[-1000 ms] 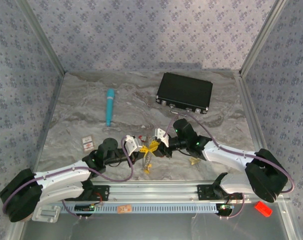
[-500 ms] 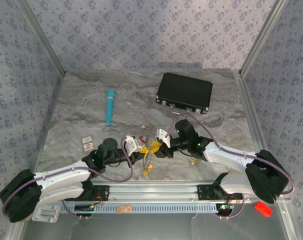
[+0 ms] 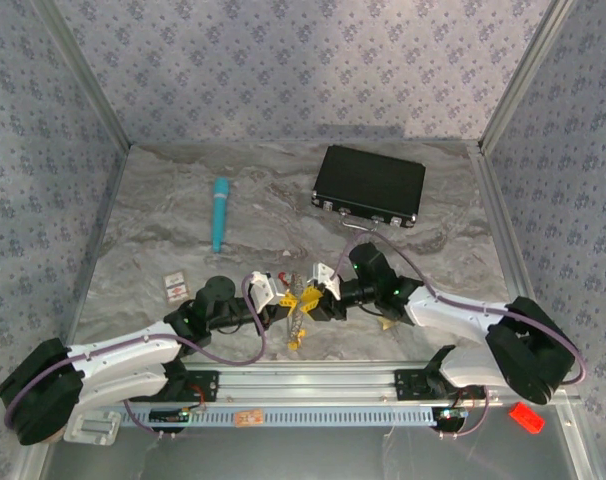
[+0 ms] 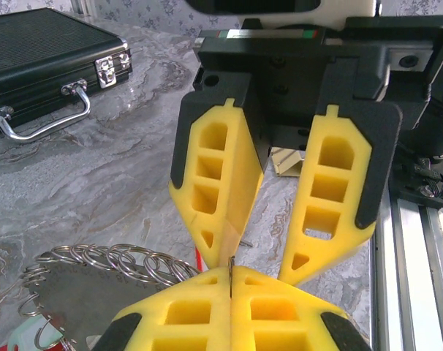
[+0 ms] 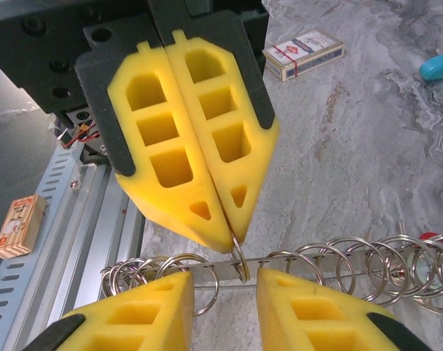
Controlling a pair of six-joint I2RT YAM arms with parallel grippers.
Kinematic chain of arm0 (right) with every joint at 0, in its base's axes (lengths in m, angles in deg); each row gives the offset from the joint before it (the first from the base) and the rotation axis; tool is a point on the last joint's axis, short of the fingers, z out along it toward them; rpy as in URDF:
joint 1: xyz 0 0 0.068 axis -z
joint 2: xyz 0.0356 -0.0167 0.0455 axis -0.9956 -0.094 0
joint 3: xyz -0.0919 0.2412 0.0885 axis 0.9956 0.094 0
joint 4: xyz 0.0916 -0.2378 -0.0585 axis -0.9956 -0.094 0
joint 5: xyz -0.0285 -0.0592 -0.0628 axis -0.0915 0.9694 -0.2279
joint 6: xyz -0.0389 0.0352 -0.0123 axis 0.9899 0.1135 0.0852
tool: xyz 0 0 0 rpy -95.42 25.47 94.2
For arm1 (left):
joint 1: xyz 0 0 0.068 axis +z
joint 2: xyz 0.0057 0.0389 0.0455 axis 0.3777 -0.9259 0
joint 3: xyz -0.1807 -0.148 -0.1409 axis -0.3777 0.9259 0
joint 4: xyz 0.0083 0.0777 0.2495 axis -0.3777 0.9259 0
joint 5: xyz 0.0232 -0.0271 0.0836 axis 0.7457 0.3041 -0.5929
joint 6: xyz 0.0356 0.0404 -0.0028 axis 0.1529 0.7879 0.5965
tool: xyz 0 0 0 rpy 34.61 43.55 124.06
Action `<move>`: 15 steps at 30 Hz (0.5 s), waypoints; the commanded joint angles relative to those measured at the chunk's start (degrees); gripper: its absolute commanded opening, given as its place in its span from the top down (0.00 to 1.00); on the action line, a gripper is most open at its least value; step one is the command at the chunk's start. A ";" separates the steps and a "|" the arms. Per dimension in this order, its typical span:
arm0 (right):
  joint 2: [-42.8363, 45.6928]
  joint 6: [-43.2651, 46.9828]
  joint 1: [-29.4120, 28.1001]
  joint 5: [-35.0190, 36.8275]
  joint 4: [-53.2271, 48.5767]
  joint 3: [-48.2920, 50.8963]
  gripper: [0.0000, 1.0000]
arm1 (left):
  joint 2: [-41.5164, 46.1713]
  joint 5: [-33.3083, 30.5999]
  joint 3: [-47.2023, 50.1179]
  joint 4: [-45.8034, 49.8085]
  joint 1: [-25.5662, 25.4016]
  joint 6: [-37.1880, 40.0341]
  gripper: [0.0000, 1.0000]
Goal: Put the keys on the keyring
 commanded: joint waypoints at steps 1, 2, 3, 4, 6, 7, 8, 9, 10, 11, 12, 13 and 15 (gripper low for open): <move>-0.66 -0.81 -0.36 -1.66 1.85 -2.06 0.73 | 1.48 2.04 -0.24 -2.40 0.07 0.75 1.00; -0.82 -0.94 -0.38 -1.71 2.05 -2.12 0.73 | 1.51 2.12 -0.26 -2.41 0.02 0.75 1.00; -0.99 -1.00 -0.39 -1.70 2.24 -2.18 0.74 | 1.47 2.14 -0.29 -2.45 0.07 0.65 1.00; -1.22 -1.00 -0.47 -1.80 2.46 -2.30 0.75 | 1.54 2.23 -0.25 -2.40 0.04 0.64 1.00; -1.64 -1.23 -0.48 -2.05 2.85 -2.54 0.77 | 1.64 2.39 -0.26 -2.43 0.07 0.59 1.00; -1.82 -1.32 -0.46 -2.20 3.11 -2.62 0.78 | 1.69 2.40 -0.32 -2.40 0.07 0.63 1.00; -2.00 -1.38 -0.55 -2.31 3.26 -2.83 0.78 | 1.77 2.42 -0.32 -2.35 0.07 0.65 1.00; -2.14 -1.45 -0.54 -2.43 3.43 -2.91 0.79 | 1.79 2.49 -0.32 -2.32 0.07 0.59 1.00; -2.15 -1.50 -0.56 -2.50 3.64 -2.87 0.80 | 1.79 2.47 -0.32 -2.25 0.07 0.59 1.00; -2.23 -1.55 -0.50 -2.63 3.74 -3.00 0.81 | 1.90 2.57 -0.32 -2.17 0.07 0.60 1.00; -2.23 -1.54 -0.53 -2.74 3.70 -3.03 0.83 | 1.97 2.58 -0.33 -2.14 0.07 0.50 1.00; -2.34 -1.47 -0.49 -3.00 3.51 -3.19 0.88 | 2.05 2.54 -0.32 -2.05 0.07 0.52 1.00; -2.51 -1.29 -0.55 -3.28 3.15 -3.24 0.95 | 2.11 2.28 -0.32 -1.83 0.07 0.46 1.00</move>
